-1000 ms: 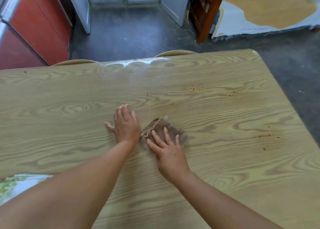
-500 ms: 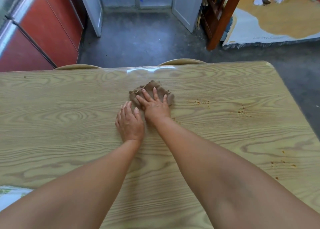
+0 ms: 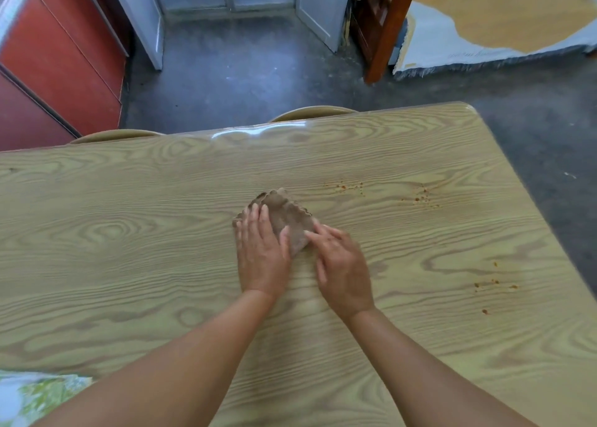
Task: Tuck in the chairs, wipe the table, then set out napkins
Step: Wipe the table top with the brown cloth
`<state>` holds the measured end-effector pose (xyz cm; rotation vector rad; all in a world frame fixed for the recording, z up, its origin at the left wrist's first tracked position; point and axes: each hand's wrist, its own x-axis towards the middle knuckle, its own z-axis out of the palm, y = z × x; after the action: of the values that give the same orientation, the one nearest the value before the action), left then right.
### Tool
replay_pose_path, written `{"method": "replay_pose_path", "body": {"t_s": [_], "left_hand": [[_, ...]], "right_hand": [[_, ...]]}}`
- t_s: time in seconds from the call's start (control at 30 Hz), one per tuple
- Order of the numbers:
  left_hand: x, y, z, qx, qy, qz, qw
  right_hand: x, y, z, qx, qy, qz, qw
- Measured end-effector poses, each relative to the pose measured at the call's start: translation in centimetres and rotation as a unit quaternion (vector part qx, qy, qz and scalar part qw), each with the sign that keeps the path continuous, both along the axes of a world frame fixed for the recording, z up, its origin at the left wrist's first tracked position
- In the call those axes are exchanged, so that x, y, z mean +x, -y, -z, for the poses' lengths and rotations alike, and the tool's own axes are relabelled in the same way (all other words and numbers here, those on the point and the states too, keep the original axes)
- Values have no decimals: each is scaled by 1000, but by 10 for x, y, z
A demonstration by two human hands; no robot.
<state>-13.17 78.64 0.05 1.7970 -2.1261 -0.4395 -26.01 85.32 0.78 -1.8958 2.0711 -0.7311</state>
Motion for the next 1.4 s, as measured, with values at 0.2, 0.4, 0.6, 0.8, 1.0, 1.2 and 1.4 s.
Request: {"method": "replay_pose_path", "body": {"t_s": [0.2,0.4,0.6,0.8,1.0,1.2,1.4], "left_hand": [[-45,45,11,81,133,-54,986],[-66,90,9,89,161,0,983],[-20,22,15,-10,171,183,968],[-9,-65,17,-6,175,199,964],[-38,6,15,20,194,140,971],[-93,88,7,82,170,50,981],[-81,81,10,55,185,158,968]], "right_hand": [[-24,-35,22,-15,-96,67,993],[-25,-36,27,10,-132,73,989],[-26,-40,27,-26,-136,103,985],[-27,-47,23,2,-173,149,974],[-29,-45,27,18,-177,148,973],[-30,-44,27,24,-185,148,971],[-30,-44,29,24,-188,154,970]]}}
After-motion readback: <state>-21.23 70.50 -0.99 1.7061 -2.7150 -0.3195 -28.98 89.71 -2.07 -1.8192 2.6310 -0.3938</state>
